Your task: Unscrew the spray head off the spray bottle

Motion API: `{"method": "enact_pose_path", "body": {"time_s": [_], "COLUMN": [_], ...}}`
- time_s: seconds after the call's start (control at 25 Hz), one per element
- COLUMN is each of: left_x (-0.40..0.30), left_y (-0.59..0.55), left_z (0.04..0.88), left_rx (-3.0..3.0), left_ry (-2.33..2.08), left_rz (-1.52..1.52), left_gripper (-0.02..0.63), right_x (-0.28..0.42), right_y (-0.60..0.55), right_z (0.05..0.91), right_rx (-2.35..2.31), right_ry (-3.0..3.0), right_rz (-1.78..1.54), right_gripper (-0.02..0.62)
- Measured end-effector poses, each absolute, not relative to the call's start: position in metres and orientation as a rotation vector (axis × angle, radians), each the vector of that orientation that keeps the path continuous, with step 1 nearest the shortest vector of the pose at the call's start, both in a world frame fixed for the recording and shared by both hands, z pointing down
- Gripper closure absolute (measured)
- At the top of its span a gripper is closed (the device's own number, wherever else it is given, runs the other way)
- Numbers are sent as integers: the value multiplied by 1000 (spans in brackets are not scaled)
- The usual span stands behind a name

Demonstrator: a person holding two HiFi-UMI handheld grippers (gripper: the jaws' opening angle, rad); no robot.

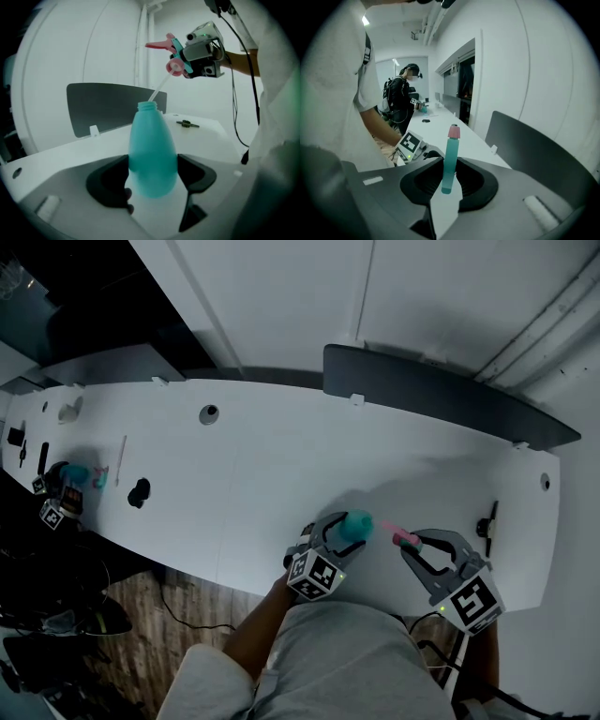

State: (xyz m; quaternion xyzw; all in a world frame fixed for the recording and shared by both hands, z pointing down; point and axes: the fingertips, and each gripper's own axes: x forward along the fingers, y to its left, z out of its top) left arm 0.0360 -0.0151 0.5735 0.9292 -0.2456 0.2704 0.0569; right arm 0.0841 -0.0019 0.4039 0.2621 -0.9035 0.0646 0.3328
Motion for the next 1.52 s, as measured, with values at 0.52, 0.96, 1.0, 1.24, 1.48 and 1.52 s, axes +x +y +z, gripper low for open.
{"method": "enact_pose_path", "body": {"time_s": [0.52, 0.96, 1.0, 1.24, 1.48, 1.52], "left_x": [13, 18, 17, 9, 7, 7], "left_y": [-41, -47, -46, -49, -47, -47], "left_z": [548, 482, 478, 458, 440, 436], "left_rx": [2752, 2675, 2672, 2651, 2685, 2696], "left_ry": [-1090, -1321, -1331, -1372, -1341, -1331], "left_rz": [689, 446, 437, 378, 342, 326], "left_gripper": [285, 284, 285, 285, 285, 285], "right_x": [138, 146, 145, 136, 135, 134], "right_y": [-24, -47, -46, -40, -32, -30], "right_z": [356, 412, 417, 433, 422, 419], "right_rx": [1086, 1712, 1731, 1779, 1835, 1842], "right_ry": [-2454, -2338, -2332, -2309, -2267, -2256], "right_rz": [85, 71, 91, 136, 137, 129], "right_gripper": [505, 505, 505, 505, 505, 505]}}
